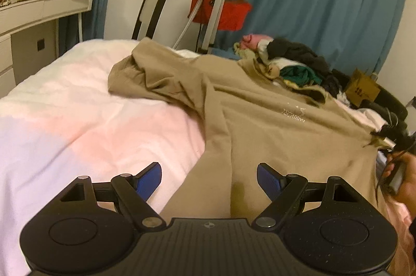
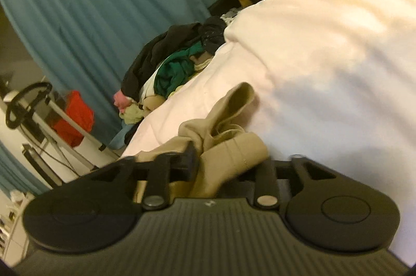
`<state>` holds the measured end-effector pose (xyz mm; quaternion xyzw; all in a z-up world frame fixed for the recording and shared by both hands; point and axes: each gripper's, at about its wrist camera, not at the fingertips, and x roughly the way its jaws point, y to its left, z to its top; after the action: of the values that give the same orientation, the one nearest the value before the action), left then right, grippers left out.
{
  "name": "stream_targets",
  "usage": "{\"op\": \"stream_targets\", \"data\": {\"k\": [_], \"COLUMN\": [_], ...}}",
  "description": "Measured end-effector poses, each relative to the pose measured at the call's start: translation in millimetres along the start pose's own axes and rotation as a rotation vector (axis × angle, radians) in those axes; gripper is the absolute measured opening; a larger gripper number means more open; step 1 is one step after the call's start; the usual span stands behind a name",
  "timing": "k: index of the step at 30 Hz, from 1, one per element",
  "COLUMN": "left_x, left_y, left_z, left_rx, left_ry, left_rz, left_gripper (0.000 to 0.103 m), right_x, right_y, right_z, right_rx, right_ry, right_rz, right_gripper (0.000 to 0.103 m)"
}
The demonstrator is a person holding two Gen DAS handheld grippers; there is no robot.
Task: Fold clothes
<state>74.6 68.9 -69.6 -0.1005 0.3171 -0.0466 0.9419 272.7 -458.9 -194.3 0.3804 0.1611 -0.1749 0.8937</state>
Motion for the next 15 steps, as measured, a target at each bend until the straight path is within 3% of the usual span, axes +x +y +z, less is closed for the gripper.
{"op": "stream_targets", "data": {"k": [1,3,7,10,15], "left_x": [0,-2,-8,-15,-36], "left_y": [1,3,8,13,26], "left_z": [1,0,-4,-5,-1], "left_rx": [0.005,0.014,0.030,0.084,0.164], "left_ry": [0.011,0.038,0.126,0.183,0.202], "left_rz": [0.001,-0.005,-0.014,-0.013,-0.011], "left_gripper": [0.082,0.082,0.082,0.082,0.083], "right_x": [-5,-21,-77,-139,-223], "right_y": [5,16,31,27,27], "right_z": [2,4,1,-21,-72], "right_rx": [-0.010,-0.030,-0.097,-0.159,-0.210], "right_ry": [0.001,0.001,0.032,0.082,0.343], "right_rz": [-0.001,0.021,0.043,0.043,0.034], "right_gripper": [0.066,0.082,0.081,0.081,0.081]}}
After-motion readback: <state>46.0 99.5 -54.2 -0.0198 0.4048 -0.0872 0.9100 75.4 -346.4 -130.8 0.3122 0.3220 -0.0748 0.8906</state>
